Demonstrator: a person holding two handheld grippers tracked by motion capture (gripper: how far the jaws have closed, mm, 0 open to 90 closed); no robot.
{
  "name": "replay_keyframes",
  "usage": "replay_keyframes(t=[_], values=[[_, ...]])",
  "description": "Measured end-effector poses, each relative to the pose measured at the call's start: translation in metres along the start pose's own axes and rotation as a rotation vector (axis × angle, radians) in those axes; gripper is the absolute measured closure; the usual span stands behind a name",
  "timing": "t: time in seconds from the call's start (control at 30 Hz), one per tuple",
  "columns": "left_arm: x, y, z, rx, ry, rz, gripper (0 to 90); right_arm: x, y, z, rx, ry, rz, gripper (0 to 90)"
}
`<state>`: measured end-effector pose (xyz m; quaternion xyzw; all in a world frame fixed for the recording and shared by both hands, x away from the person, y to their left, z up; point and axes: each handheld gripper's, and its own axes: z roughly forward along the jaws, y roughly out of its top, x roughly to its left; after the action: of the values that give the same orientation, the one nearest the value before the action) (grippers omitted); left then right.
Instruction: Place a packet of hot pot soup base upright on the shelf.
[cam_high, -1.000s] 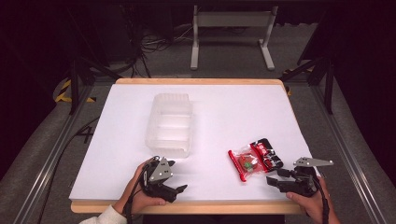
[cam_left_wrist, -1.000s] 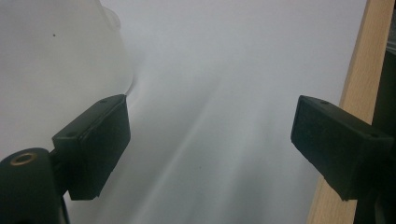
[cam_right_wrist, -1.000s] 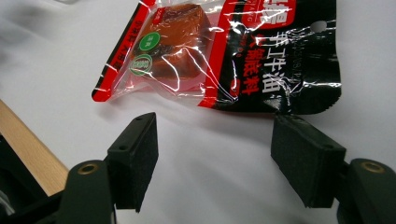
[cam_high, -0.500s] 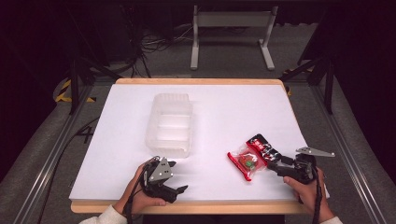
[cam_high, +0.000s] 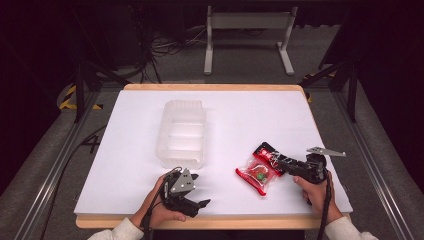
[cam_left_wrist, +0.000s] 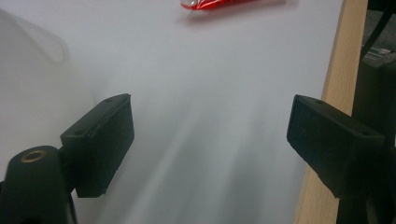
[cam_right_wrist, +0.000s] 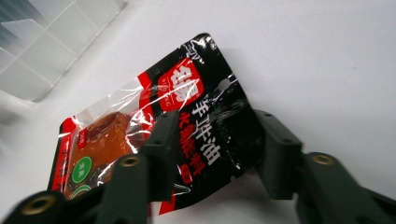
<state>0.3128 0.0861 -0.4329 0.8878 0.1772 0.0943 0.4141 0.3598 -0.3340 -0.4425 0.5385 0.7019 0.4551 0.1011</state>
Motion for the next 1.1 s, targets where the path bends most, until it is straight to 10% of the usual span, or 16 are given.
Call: replay_keyframes(t=[0.3,0.73,1.1], values=[[0.006,0.025,0.000,-0.050,0.000,-0.006,16.0,0.018,0.013,-0.004,-0.067,0.071,-0.109,88.8],[0.017,0.080,0.016,-0.149,-0.041,-0.023,15.8,0.081,0.030,-0.040,-0.184,0.238,-0.422,90.0],[0.025,0.102,0.039,-0.190,-0.068,-0.026,36.5,0.096,0.029,-0.046,-0.177,0.299,-0.520,90.0]])
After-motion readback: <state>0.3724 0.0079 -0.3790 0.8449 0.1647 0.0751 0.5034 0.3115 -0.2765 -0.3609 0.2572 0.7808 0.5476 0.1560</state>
